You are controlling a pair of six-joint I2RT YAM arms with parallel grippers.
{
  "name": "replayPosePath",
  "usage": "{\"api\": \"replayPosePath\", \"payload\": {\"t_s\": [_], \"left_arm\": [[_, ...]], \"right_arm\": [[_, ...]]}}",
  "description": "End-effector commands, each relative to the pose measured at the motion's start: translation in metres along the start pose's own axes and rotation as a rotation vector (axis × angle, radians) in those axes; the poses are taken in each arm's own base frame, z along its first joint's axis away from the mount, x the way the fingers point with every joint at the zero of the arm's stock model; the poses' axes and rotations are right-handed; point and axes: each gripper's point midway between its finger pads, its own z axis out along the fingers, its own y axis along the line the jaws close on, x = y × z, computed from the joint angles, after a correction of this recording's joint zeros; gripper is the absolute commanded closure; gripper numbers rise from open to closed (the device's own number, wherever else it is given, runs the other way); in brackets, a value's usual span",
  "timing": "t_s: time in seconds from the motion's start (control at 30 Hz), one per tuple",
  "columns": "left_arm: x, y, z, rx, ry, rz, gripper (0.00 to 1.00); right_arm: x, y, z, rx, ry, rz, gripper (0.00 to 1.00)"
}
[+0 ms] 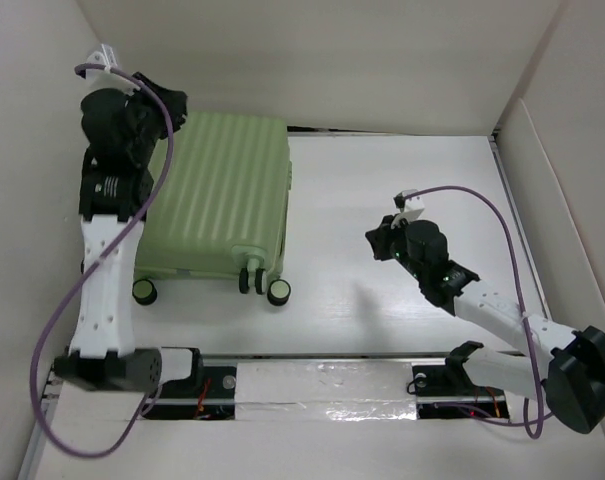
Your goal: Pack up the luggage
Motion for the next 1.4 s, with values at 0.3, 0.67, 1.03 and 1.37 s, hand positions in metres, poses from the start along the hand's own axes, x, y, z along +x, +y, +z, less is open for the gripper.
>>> {"api": "replayPosePath", "payload": {"t_s": [0.3,0.67,1.03,1.37], "left_arm": [[-0.025,0.338,-0.013,-1.141,0.025,0.172,0.89],[0.049,0.438,-0.023,-1.328,0.277,0.182,0.86],[0.201,0.383,0.023,-0.842,0.531,-0.076,0.94],[0.302,0.215,-0.015,-0.428,0.675,-0.111,0.92]], "right_arm": [[-0.026,0.029,-0.009,-0.122,-0.092,-0.022,1.00],[-0.011,0.036,0.008,-0.090,-0.040,-0.054,1.00],[-0.034,0.034,0.054,0.012,-0.019,-0.028,0.83],[-0.058,0.002,0.093,0.074,0.033,-0.016,0.61]]}}
